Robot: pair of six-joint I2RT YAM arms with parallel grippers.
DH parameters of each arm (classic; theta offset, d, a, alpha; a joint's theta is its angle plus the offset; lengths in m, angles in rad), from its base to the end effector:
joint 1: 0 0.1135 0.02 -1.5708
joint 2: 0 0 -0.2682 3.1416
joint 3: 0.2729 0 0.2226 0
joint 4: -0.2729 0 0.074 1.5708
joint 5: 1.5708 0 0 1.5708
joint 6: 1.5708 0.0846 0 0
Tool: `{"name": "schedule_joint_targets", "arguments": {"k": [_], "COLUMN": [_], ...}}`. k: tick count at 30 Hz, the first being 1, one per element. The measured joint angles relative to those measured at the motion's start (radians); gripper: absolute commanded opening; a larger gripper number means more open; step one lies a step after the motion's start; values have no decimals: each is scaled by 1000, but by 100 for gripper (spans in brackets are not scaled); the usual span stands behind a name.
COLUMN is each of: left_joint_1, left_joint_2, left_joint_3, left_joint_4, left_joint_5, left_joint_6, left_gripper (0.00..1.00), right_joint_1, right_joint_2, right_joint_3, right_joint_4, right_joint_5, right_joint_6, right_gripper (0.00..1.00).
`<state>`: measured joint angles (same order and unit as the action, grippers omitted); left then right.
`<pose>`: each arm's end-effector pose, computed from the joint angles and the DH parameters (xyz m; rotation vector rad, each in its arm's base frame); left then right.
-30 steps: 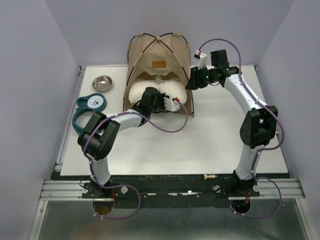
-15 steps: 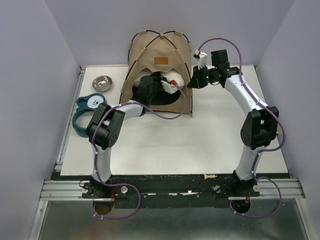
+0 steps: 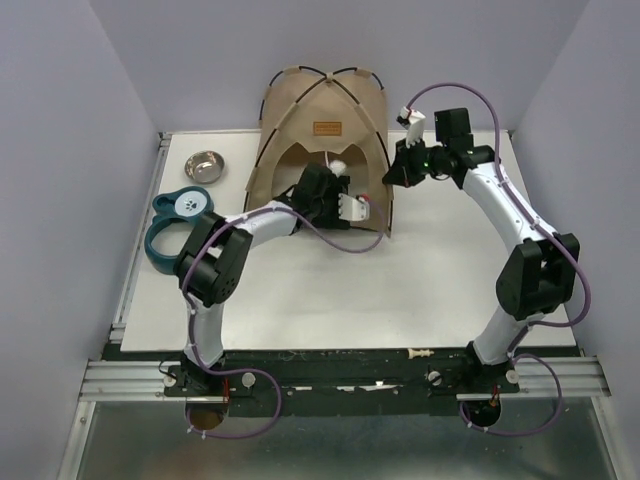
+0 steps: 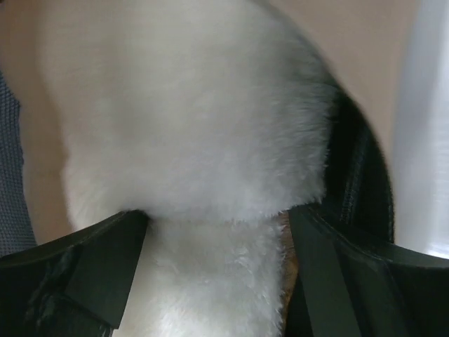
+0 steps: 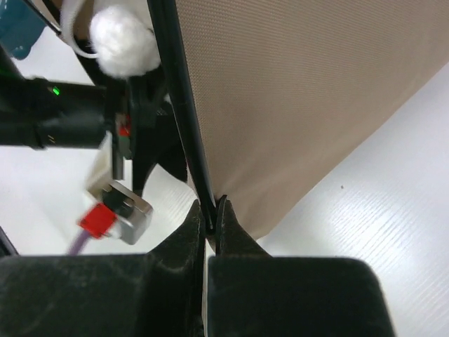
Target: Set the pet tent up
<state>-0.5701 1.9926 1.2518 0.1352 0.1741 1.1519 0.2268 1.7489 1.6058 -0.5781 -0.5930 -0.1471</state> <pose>0.3775 -0.2594 0.1682 1.7085 1.3372 0.1445 0.3757 0.1352 0.3111 -0.7146 2.1259 0.7182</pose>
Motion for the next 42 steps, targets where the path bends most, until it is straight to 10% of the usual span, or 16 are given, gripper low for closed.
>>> {"name": "schedule_joint_targets", "arguments": {"k": [6, 13, 18, 31, 42], "left_joint_1": [59, 93, 138, 75, -37], "left_joint_2": [-237, -785, -896, -410, 319], "left_joint_3": [151, -18, -153, -16, 888], "left_joint_4": [-290, -354, -369, -336, -394], "left_joint_5": [173, 280, 219, 214, 146], "left_joint_6": [-340, -539, -653, -901, -1045], "left_gripper": [99, 99, 98, 82, 95], "right_joint_1": [-2, -74, -212, -473, -486], "right_joint_2": [-29, -140, -309, -818, -867], "right_joint_3": [-76, -227, -362, -622, -691], "right_joint_4": [30, 102, 93, -27, -5], "right_joint_5": [2, 29, 50, 274, 458], "right_joint_6": [0, 21, 26, 14, 163], "right_gripper": [1, 1, 1, 1, 1]}}
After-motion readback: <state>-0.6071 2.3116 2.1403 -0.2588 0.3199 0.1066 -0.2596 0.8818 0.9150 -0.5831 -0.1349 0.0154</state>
